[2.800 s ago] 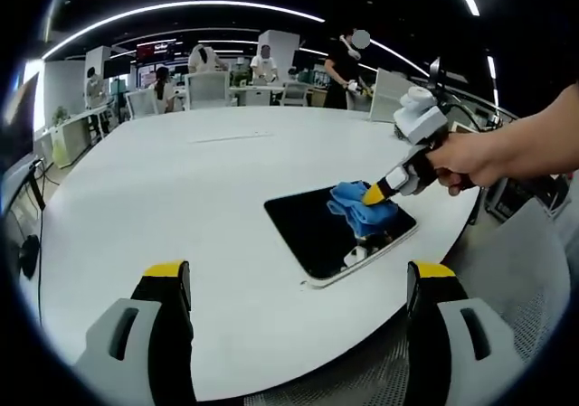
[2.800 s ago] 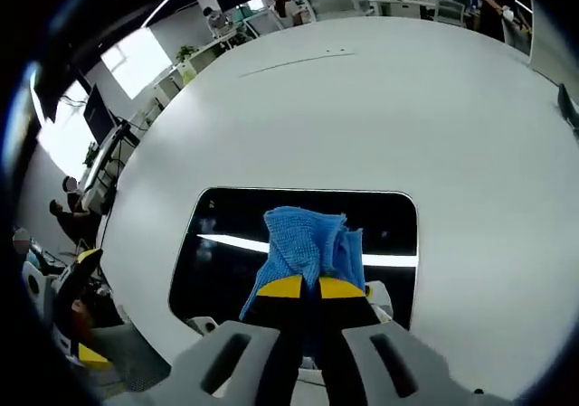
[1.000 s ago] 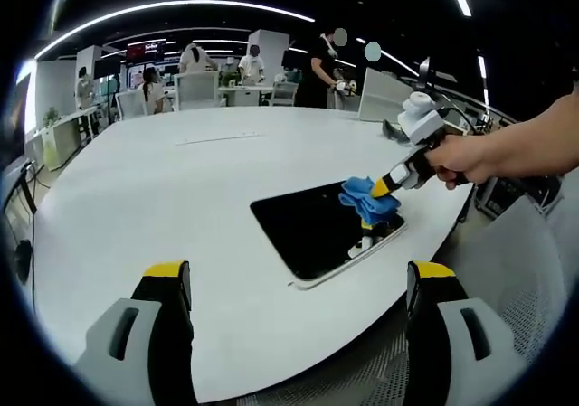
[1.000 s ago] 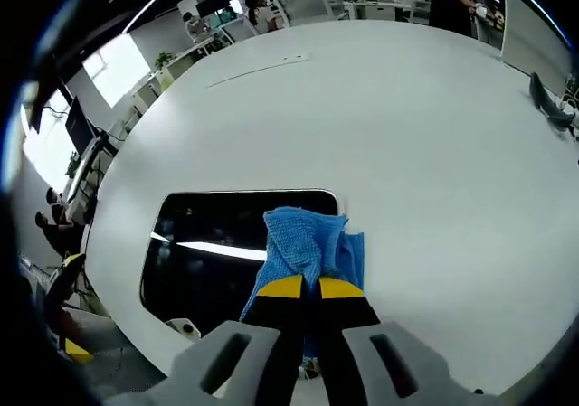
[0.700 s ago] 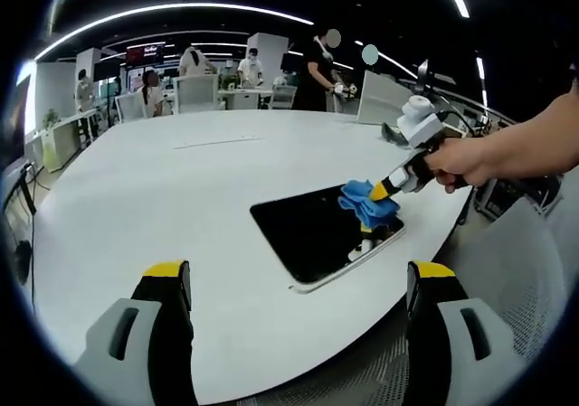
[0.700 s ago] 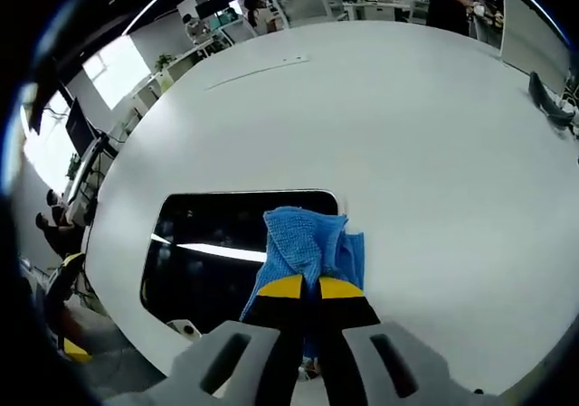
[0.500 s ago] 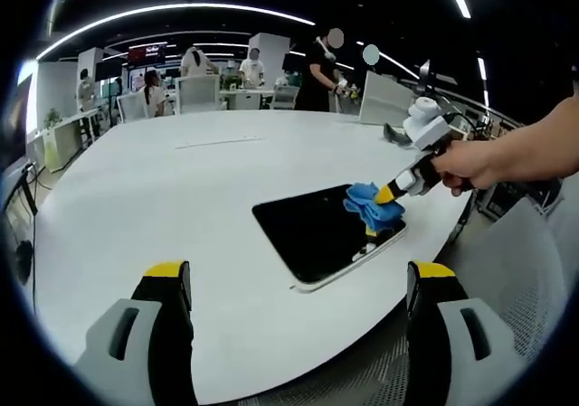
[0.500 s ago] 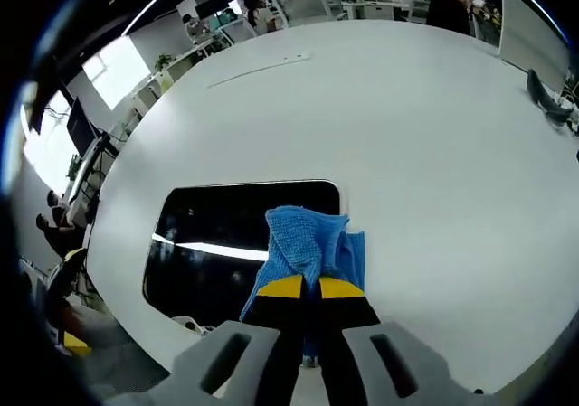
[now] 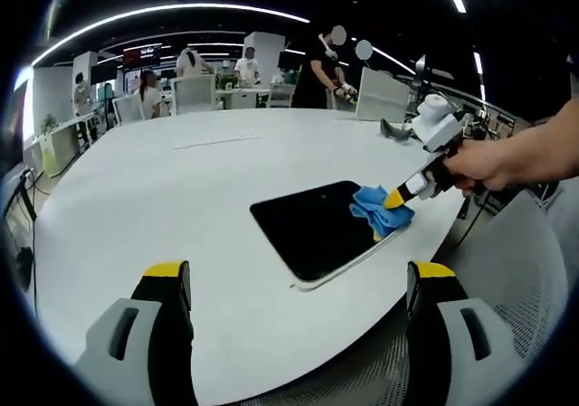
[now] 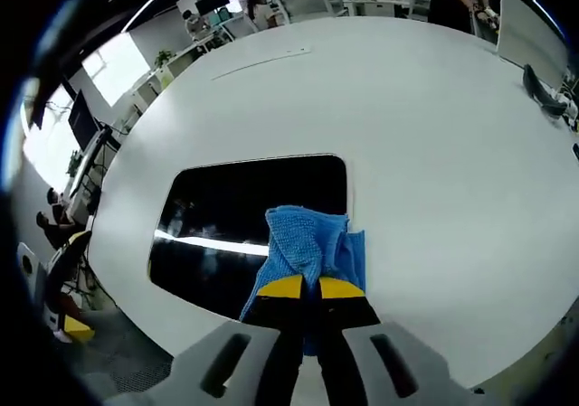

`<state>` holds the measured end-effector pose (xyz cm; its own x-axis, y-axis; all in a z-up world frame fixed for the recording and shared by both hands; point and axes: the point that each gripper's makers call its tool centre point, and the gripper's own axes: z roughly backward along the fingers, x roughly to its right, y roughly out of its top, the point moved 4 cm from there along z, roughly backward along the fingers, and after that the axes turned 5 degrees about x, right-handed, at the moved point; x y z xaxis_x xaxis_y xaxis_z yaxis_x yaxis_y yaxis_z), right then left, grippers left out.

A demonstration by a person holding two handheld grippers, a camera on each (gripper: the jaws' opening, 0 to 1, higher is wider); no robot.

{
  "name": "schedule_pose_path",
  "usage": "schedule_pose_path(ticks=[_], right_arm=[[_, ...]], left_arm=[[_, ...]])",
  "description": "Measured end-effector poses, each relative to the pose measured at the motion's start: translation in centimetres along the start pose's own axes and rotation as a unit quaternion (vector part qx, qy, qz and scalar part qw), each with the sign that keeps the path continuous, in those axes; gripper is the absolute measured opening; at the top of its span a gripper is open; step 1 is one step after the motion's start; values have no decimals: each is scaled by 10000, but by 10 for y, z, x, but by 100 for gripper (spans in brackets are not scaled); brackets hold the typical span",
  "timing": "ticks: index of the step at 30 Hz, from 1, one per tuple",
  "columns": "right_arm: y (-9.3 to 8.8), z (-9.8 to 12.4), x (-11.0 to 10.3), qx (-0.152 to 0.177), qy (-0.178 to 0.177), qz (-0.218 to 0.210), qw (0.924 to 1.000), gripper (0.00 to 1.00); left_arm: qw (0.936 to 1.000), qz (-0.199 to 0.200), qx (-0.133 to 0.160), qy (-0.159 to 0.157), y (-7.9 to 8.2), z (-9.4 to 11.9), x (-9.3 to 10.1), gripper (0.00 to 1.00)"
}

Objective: Wipe the mirror surface with the cleaning cloth until all visible marks leave the cleaned area.

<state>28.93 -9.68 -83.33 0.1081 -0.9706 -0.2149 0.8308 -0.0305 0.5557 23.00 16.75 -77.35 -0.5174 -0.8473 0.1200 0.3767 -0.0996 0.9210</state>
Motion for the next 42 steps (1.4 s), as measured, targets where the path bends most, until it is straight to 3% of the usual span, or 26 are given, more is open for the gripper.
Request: schedule_pose_path(ticks=[7,13,27,42], right_arm=[[-6,4,-2,-127,24,-14,9999,0],[-10,5,-3,20,20,-82,10000,0],[-25,15,-8,-26,44,-254,9997,0],[-23,11,-23,-47,37,-180,9998,0]], left_arm=[[10000,21,-54,15,-1,0,-1,99],[10000,49,-22,10,0,1,1,99],[10000,43,18,-48,2,2,4,99],[10000,59,46,10,2,4,3,99]])
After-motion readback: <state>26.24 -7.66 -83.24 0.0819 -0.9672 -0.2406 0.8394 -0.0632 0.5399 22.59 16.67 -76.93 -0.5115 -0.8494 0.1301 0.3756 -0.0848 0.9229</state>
